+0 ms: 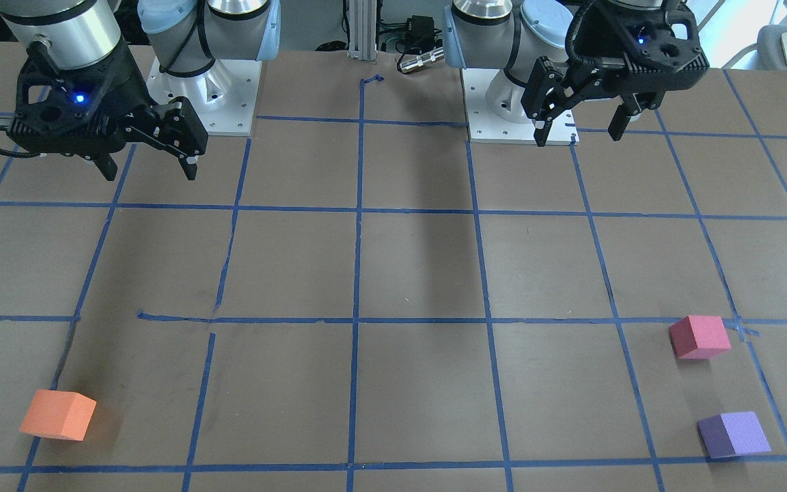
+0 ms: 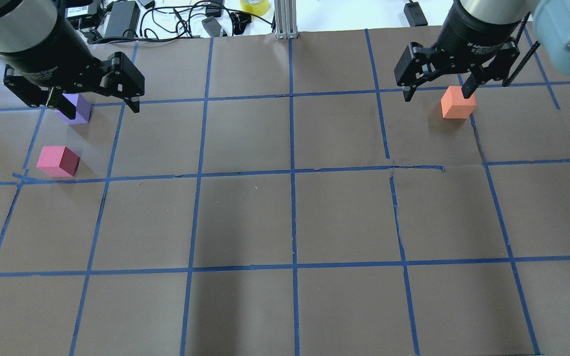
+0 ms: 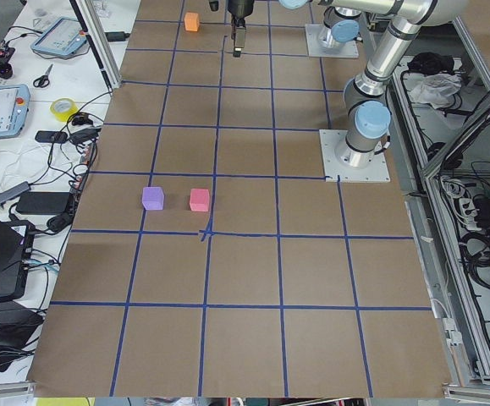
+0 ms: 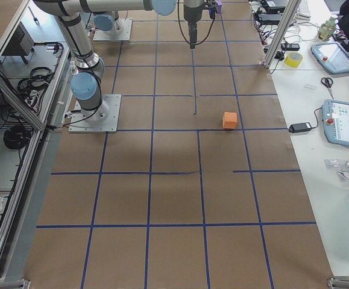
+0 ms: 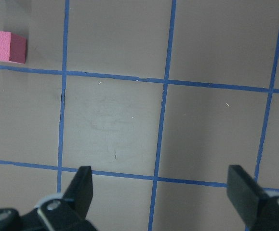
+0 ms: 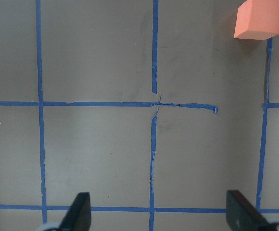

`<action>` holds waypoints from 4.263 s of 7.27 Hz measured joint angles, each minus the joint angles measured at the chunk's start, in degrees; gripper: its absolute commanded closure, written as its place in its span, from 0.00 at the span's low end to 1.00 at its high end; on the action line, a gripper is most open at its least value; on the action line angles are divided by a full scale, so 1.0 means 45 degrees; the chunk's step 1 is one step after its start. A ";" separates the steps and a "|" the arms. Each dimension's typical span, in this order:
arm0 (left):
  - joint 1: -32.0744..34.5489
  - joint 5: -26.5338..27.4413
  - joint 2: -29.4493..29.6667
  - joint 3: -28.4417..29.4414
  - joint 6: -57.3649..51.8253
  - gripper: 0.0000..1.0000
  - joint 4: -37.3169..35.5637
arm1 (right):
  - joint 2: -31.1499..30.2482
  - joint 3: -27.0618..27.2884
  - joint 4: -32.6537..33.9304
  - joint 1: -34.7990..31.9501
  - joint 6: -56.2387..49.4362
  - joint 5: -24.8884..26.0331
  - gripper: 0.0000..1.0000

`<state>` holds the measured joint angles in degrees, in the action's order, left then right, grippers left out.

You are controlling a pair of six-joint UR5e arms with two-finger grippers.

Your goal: Arrange blocks in a line

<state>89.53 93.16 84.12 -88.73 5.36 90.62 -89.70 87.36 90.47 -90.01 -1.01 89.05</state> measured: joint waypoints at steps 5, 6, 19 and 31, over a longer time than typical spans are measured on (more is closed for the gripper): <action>-0.0003 0.0000 0.0003 -0.0007 0.0000 0.00 0.0000 | 0.0077 0.0020 -0.0007 0.0001 -0.0116 0.0146 0.00; -0.0001 0.0000 0.0003 -0.0008 0.0000 0.00 0.0000 | 0.0090 0.0020 -0.0004 0.0002 -0.0120 0.0155 0.00; 0.0006 0.0004 0.0006 -0.0067 0.0000 0.00 0.0000 | 0.0091 0.0021 0.0015 0.0036 -0.0059 0.0256 0.00; 0.0006 0.0004 -0.0005 -0.0073 0.0000 0.00 0.0000 | 0.4822 0.0013 0.5622 0.2563 -0.1426 0.1177 0.00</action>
<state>89.56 93.18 84.10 -89.06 5.36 90.62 -68.00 87.41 115.77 -78.48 -7.43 94.35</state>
